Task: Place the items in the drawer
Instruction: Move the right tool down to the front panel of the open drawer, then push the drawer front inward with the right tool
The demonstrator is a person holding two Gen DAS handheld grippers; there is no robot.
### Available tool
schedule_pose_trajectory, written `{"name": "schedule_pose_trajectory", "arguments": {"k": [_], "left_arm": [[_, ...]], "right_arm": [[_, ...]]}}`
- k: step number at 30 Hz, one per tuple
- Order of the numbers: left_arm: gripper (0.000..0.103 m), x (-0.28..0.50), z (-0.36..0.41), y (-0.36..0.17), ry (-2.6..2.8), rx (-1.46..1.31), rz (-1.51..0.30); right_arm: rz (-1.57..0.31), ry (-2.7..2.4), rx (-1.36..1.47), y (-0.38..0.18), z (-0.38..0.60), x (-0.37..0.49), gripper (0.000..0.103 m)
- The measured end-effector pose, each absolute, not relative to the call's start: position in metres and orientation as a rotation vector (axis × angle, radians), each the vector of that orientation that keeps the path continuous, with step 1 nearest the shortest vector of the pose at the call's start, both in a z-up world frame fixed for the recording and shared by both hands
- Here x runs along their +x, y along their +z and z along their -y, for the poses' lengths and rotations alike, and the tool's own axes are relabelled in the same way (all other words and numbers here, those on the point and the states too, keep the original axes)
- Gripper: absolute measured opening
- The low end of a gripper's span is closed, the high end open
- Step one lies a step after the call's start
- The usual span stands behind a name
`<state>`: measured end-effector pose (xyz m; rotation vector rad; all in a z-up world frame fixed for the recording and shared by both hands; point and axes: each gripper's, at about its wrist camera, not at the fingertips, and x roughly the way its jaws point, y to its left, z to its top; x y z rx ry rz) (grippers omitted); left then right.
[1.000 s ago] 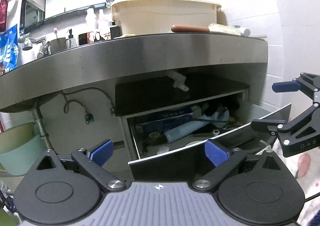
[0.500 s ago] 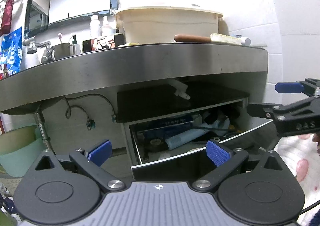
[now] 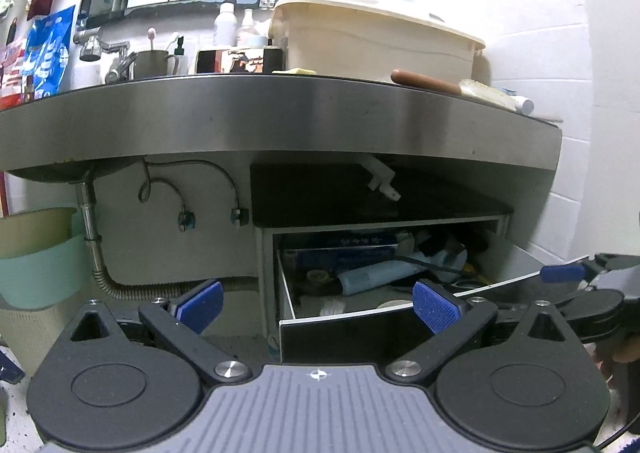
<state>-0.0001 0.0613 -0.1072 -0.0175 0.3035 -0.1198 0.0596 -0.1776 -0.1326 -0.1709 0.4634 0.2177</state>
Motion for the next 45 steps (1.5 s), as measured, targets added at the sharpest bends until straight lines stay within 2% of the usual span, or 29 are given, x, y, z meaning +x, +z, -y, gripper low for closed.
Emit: {"name": "schedule_pose_trajectory", "arguments": {"k": [18,45], "left_arm": [[0.102,-0.002,-0.044,-0.109,-0.156,0.084,-0.304],[0.102,0.003,-0.040,-0.113,-0.163,0.098,-0.341]], "right_arm": [[-0.642,0.181,-0.106,-0.162,0.178,0.092,0.102],[-0.679,0.124,-0.150,-0.169,0.168,0.100,0.103]]}}
